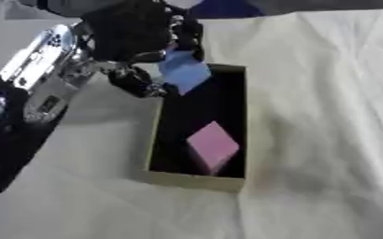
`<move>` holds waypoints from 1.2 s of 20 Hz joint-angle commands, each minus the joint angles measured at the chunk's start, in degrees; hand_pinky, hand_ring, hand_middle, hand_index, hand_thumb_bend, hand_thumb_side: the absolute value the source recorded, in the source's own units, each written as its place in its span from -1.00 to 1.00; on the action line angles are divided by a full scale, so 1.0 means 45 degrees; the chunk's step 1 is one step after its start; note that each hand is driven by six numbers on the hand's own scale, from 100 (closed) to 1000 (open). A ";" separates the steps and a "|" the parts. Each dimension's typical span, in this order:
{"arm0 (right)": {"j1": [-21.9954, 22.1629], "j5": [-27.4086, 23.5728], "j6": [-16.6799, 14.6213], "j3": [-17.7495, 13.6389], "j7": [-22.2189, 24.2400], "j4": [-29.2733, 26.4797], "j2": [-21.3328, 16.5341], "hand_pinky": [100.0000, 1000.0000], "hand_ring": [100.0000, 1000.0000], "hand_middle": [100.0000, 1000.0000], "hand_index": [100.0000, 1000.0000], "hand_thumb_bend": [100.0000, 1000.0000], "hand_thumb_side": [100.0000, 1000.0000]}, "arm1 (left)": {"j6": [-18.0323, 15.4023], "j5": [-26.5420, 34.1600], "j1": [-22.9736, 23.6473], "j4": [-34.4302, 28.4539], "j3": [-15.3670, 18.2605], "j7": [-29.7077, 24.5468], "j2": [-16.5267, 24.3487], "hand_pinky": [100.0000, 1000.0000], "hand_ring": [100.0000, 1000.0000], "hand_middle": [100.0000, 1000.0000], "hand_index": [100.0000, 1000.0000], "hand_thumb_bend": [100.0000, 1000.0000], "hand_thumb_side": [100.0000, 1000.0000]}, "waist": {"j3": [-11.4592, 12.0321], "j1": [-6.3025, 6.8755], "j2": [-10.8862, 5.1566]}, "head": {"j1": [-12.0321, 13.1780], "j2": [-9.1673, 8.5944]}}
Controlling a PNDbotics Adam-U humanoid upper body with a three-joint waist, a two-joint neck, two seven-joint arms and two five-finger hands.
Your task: Pick up objects on the table and place them in the box.
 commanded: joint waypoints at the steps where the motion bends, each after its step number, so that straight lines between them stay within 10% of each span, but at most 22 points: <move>1: -0.0095 -0.0113 0.0046 -0.0049 0.0018 -0.0213 -0.0150 0.62 0.57 0.15 0.64 -1.00 0.62 | 0.0124 -0.0327 -0.0269 0.0269 -0.0019 -0.0650 -0.0590 -0.34 -0.16 -0.18 0.00 -0.44 -1.00 | -0.0041 -0.0014 -0.0306 | -0.0015 0.0039; 16: -0.0132 -0.0165 0.0186 -0.0025 0.0122 -0.0213 -0.0023 0.62 0.57 0.15 0.64 -1.00 0.63 | 0.0644 -0.0713 -0.0179 0.1905 0.0071 -0.1725 -0.1846 -0.21 -0.10 -0.10 0.10 -0.63 -1.00 | -0.0267 0.0118 -0.0321 | -0.0194 0.0070; 20: -0.0115 -0.0149 0.0212 -0.0030 0.0142 -0.0213 0.0012 0.62 0.57 0.15 0.64 -1.00 0.63 | 0.0295 -0.0713 -0.0119 0.2020 0.0003 -0.1950 -0.1879 0.49 0.51 0.57 0.77 -0.12 -1.00 | -0.0300 0.0134 -0.0311 | -0.0208 0.0082; 24: -0.0092 -0.0129 0.0229 -0.0048 0.0136 -0.0213 0.0037 0.62 0.57 0.15 0.64 -1.00 0.63 | 0.0135 -0.0880 -0.0073 0.1737 0.0139 -0.1875 -0.1794 0.70 0.75 0.80 0.92 0.17 -0.99 | -0.0308 0.0142 -0.0318 | -0.0242 0.0070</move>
